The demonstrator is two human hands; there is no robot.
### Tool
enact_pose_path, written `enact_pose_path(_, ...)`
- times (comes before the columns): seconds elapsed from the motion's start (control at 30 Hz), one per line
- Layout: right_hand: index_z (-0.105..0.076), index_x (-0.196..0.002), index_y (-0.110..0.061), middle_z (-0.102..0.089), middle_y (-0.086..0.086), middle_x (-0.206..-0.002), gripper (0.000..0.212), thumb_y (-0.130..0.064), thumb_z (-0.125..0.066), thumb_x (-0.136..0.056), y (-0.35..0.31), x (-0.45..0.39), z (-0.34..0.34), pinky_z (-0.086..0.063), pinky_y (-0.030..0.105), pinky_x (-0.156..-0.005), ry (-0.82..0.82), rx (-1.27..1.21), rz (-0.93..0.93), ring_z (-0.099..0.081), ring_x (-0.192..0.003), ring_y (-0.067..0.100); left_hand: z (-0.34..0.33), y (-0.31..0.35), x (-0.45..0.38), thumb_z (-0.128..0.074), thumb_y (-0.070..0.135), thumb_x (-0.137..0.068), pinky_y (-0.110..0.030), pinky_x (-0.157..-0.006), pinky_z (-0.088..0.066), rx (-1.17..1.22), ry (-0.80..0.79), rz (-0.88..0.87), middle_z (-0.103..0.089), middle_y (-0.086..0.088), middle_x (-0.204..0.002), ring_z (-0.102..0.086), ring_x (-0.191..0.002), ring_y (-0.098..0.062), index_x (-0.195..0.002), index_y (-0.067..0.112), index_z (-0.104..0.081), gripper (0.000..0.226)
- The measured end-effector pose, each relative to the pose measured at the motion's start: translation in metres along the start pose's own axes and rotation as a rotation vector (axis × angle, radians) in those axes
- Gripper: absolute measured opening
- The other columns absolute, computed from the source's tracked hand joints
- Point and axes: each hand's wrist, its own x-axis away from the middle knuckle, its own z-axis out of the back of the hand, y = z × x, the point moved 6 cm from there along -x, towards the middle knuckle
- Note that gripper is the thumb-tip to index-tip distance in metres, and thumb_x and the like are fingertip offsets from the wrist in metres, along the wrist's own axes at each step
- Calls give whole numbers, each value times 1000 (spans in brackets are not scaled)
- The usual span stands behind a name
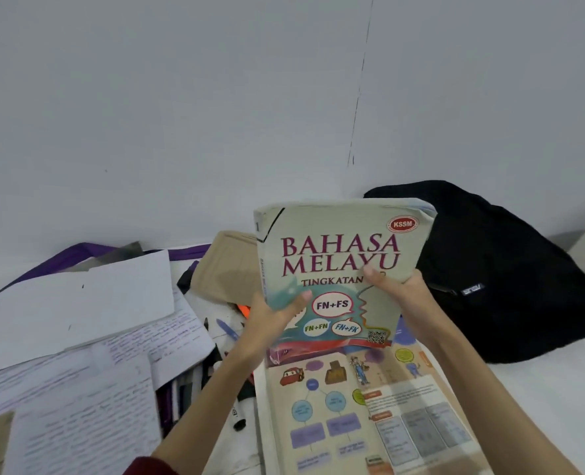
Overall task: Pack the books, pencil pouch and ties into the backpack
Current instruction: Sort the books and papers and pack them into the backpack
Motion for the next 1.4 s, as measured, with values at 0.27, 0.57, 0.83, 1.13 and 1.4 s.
enact_pose_path(0.27,-59,-119,-19,-67,9,-118,67,-33,-87,-59,-16,7,38,-55,42,-84,-171,-100,-64,-64,-108,29,-32,45,-18,-70,12,-80,-20,-62,-56,-19,-86,-120,-74,12,-80,-71,-75,-8,-92,28,-64,21)
enact_pose_path(0.57,-61,-114,-16,-69,13,-110,89,-31,-95,-34,-53,23,150,-58,39,-65,-97,-206,-45,-70,-92,30,-162,76,-46,-70,12,-79,-36,-72,-59,2,-396,24,-73,-10,-97,-71,-84,-26,-108,10,-65,29)
enact_pose_path(0.83,-59,-119,-7,-69,18,-108,52,3,-69,-69,-71,44,342,-52,56,-84,342,-165,-8,-67,-92,38,-319,-4,-80,-52,62,-84,-33,-108,-37,-1026,-768,-316,-49,13,-139,-47,-125,-8,-133,36,-47,55)
enact_pose_path(1.13,-62,-111,-7,-66,19,-114,31,3,-57,-82,-53,17,421,-49,53,-93,516,-388,5,-63,-104,37,-328,-10,-122,-50,25,-95,-34,-72,-46,-907,-64,-360,-67,-9,-84,-62,-82,-28,-81,12,-66,25)
enact_pose_path(1.4,-61,-103,-9,-71,13,-96,27,5,-57,-81,-40,-31,408,-58,36,-59,466,-453,-75,-71,-70,25,-238,68,-186,-55,7,-90,-31,-62,-44,52,500,26,-54,-8,-73,-53,-70,-21,-69,6,-54,20)
